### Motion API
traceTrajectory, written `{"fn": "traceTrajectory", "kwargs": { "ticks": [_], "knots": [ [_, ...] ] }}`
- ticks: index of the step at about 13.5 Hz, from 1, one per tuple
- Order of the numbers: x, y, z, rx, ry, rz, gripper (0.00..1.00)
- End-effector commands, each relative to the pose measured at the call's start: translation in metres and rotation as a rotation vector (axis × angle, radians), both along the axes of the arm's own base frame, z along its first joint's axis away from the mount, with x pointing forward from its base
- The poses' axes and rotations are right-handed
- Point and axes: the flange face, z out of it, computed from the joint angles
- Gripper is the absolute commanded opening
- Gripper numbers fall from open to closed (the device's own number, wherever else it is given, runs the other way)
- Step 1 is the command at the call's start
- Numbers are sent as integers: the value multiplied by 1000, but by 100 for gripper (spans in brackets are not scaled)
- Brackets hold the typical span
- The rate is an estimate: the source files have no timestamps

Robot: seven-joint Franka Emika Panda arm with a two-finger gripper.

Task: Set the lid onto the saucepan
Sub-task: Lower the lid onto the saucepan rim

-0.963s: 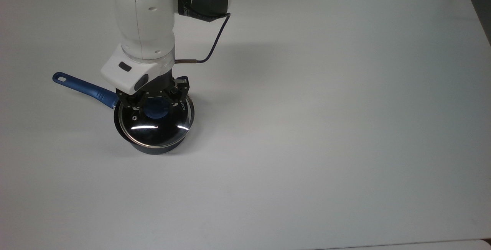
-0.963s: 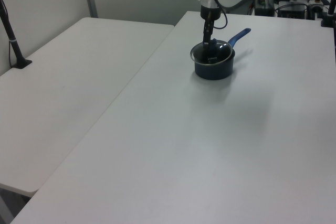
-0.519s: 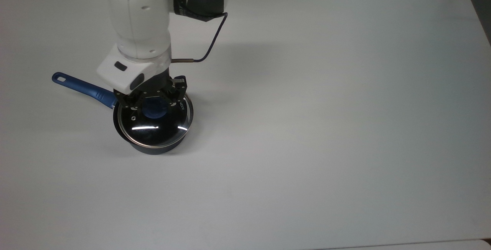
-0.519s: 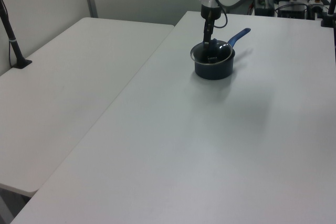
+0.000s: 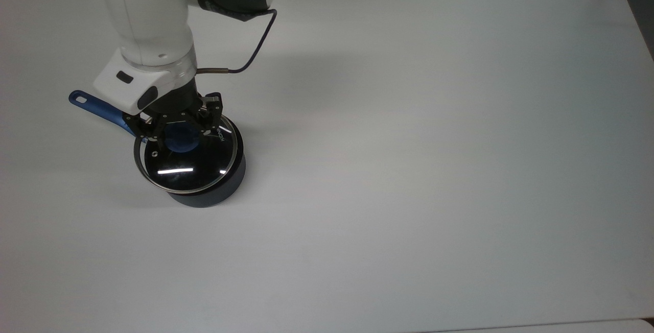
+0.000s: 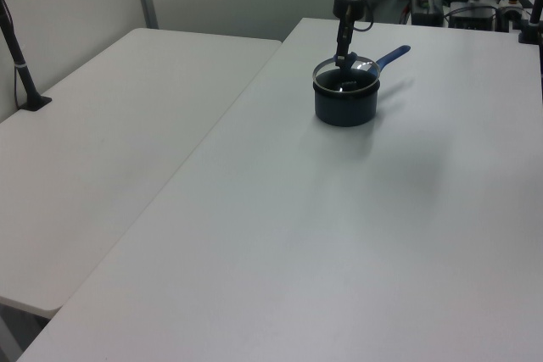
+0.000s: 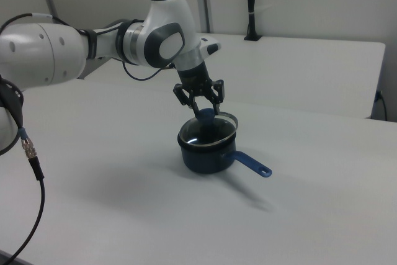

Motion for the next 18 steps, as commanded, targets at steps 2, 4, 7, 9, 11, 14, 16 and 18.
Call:
{"fn": "traceTrajectory", "kwargs": {
  "ticks": [2,4,7,9,11,14,16,18],
  "knots": [
    [-5,-4,5,-8,-13,80,36],
    [-6,-5,0,-12,-1,95,36],
    [-8,0,-7,-9,12,99,36],
    [-9,2,-11,-6,20,100,36],
    [-9,2,-11,-6,20,102,39],
    [-9,4,-17,-8,29,107,42],
    [-8,5,-18,-7,23,101,47],
    [-8,8,-21,-7,28,104,51]
  ]
}}
